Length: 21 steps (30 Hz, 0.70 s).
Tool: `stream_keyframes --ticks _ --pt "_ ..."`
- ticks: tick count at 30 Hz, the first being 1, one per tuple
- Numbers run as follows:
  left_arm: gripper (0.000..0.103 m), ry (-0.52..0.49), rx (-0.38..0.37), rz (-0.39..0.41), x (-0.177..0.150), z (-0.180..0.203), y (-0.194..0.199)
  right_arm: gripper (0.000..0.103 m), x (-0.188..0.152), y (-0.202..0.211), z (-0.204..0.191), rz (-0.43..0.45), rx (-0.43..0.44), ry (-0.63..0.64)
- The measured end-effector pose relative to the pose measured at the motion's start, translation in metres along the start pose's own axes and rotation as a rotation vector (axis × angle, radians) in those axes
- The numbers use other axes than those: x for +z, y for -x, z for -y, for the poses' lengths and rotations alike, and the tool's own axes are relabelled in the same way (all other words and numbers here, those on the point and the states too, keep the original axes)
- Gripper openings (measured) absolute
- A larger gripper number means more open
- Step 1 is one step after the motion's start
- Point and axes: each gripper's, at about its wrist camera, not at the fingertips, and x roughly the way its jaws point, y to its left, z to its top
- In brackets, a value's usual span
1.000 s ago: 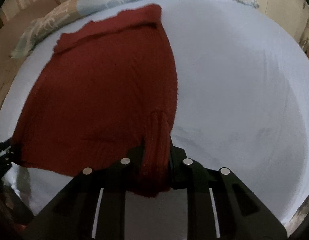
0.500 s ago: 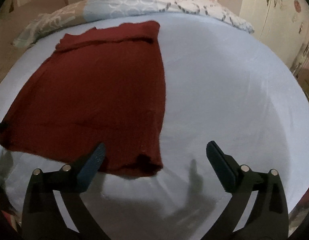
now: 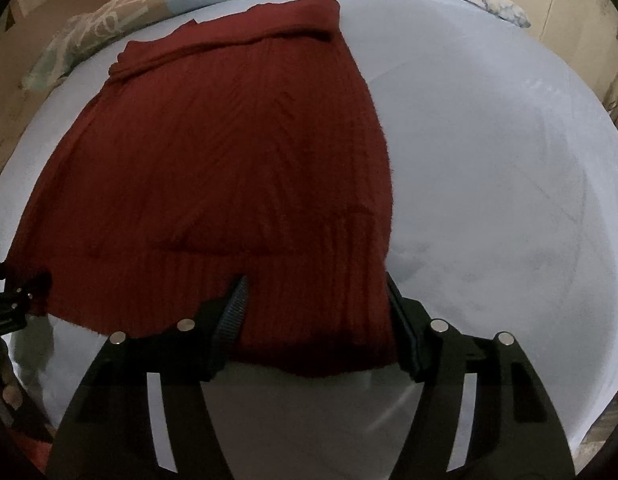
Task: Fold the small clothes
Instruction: 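Lift the red sweater hem with both tools and carry it toward the collar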
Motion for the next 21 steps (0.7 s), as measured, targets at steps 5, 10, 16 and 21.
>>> stream_keyframes --ticks 5,10,16,21 --pt "0.085 -0.028 -0.021 0.000 0.001 0.004 0.002 0.036 0.001 0.000 0.002 0.002 0.058 -0.028" --pt "0.039 -0.108 -0.008 0.020 -0.002 0.017 0.013 0.020 0.002 0.002 -0.013 0.003 0.048 0.025" --pt "0.027 -0.122 0.007 0.035 -0.002 0.019 0.020 0.015 0.001 0.010 -0.011 0.041 0.057 0.015" --pt "0.025 -0.061 -0.014 0.085 -0.003 0.007 0.036 0.014 0.000 0.027 -0.011 0.098 0.074 0.024"
